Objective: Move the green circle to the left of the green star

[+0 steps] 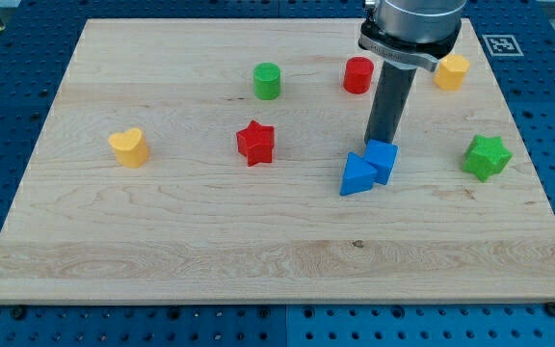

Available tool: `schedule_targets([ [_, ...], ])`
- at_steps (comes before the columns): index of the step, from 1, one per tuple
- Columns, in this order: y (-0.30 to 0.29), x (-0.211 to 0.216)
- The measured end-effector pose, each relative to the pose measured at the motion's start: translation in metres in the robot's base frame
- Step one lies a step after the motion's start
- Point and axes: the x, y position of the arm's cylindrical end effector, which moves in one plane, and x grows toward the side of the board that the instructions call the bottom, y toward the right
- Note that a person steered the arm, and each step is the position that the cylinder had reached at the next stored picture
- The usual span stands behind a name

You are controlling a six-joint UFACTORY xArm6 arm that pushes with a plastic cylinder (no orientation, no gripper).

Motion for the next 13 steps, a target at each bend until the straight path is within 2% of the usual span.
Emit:
schedule_targets([
  [1, -0.017, 0.0],
  [2, -0.051, -0.02],
  [4, -0.139, -0.043],
  [5, -0.184, -0.066],
  [6, -0.196, -0.102],
  [7, -0.131, -0.119],
  [8, -0.026, -0.104],
  [9, 0.0, -0.077],
  [11, -0.074, -0.077],
  [12, -0.078, -0.052],
  [13, -0.02, -0.005],
])
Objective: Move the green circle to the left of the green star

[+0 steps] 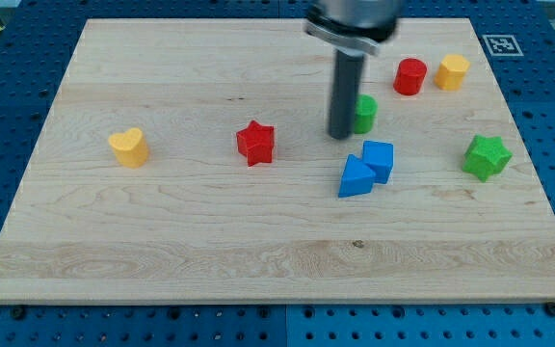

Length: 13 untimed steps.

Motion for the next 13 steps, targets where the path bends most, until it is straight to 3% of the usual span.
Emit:
schedule_targets([
  [1, 0.034, 0.015],
  [4, -0.052, -0.014],
  [6, -0.077, -0.017],
  [7, -0.094, -0.04],
  [10, 0.091, -0.052],
  [12, 0.056, -0.059],
  [13, 0.068, -0.044],
])
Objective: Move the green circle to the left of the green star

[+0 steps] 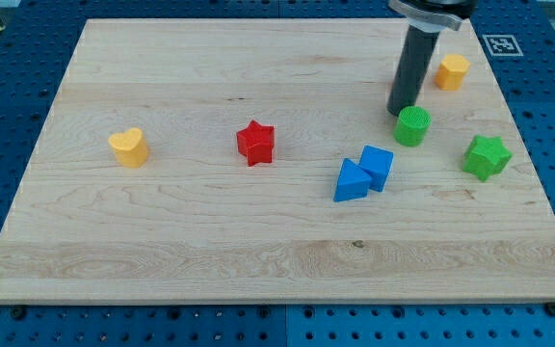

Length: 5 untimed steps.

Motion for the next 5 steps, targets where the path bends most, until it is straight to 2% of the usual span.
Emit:
schedule_targets([
  [1, 0.063, 0.017],
  [2, 0.084, 0.02],
  [5, -0.024, 0.006],
])
